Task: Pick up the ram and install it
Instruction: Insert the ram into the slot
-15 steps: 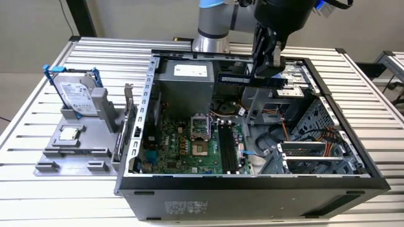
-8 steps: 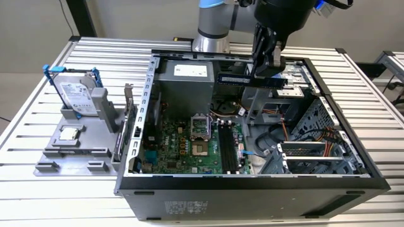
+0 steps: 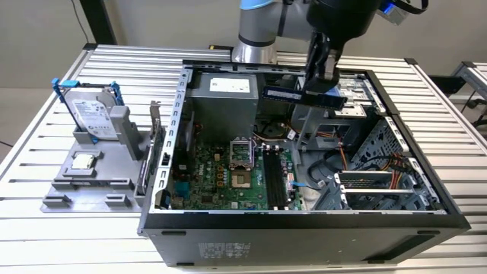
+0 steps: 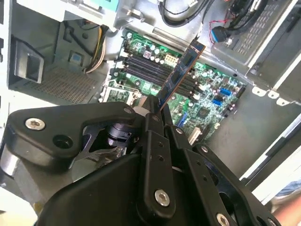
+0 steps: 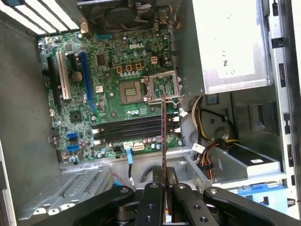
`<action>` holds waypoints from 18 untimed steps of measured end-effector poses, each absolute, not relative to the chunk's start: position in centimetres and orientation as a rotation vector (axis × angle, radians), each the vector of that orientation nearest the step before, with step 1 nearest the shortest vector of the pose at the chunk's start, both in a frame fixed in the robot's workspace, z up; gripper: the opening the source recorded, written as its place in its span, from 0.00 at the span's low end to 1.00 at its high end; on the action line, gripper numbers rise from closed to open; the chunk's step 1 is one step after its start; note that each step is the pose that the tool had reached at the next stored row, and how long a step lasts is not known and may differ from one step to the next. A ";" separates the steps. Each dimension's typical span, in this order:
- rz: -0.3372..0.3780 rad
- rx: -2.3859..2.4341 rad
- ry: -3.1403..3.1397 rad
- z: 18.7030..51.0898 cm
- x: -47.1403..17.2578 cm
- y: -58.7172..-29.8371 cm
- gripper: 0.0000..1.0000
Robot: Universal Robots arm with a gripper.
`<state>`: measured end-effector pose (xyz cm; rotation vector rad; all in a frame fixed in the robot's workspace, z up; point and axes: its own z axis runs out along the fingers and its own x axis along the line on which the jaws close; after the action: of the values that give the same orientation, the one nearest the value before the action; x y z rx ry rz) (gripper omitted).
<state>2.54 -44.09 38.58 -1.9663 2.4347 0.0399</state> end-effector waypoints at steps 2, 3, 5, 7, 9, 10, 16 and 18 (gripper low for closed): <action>0.040 -1.922 2.469 38.6 2.5 -44.1 0.00; 0.039 -1.899 2.487 38.6 2.5 -44.1 0.00; 0.039 -1.853 2.521 38.6 2.5 -44.1 0.00; 0.039 -1.807 2.553 38.6 2.5 -44.1 0.00; 0.038 -1.759 2.586 38.6 2.5 -44.1 0.00; 0.038 -1.735 2.602 38.6 2.5 -44.1 0.00; 0.037 -1.591 2.691 38.6 2.5 -44.1 0.00; 0.036 -1.540 2.720 38.6 2.5 -44.1 0.00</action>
<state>2.54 -44.09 38.56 -1.5402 2.7196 0.0364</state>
